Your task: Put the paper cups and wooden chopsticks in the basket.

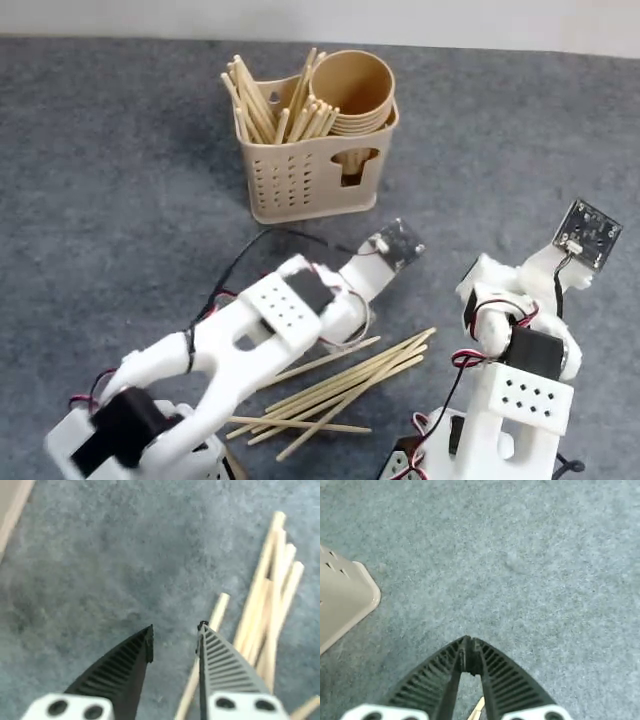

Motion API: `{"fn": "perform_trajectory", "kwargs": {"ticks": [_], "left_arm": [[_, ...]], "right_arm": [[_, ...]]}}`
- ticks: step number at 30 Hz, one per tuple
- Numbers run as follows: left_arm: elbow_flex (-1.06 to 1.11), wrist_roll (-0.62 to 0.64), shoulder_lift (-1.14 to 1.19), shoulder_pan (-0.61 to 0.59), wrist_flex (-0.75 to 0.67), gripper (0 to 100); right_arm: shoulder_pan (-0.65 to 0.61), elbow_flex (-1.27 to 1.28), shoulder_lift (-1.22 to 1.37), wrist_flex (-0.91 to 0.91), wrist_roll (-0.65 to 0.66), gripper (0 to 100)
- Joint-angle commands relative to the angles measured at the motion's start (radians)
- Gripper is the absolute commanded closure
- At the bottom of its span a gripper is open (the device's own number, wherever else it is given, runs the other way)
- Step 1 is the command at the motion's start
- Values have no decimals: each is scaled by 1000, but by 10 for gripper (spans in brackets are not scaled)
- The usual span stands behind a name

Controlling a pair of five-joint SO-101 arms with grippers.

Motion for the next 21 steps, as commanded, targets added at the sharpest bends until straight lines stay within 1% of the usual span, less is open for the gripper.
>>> {"fn": "perform_trajectory", "kwargs": {"ticks": [1, 5, 10, 14, 17, 19, 21], "left_arm": [[35, 12, -58, 61, -55, 842], [58, 12, -47, 67, -89, 842], [35, 14, 58, 68, -118, 842], [-53, 14, 160, 62, -109, 846], [-110, 14, 213, 64, -49, 847], [-133, 14, 232, 64, -32, 868], [-140, 12, 243, 68, -32, 917]], "right_arm": [[7, -8, -21, -24, -3, 993], [7, -8, -21, -24, -3, 993], [7, -7, -21, -24, -3, 993], [7, -4, -21, -24, -3, 993], [7, -2, -21, -24, -3, 993], [7, -2, -21, -24, -3, 993], [7, -2, -21, -24, -3, 993]]}}
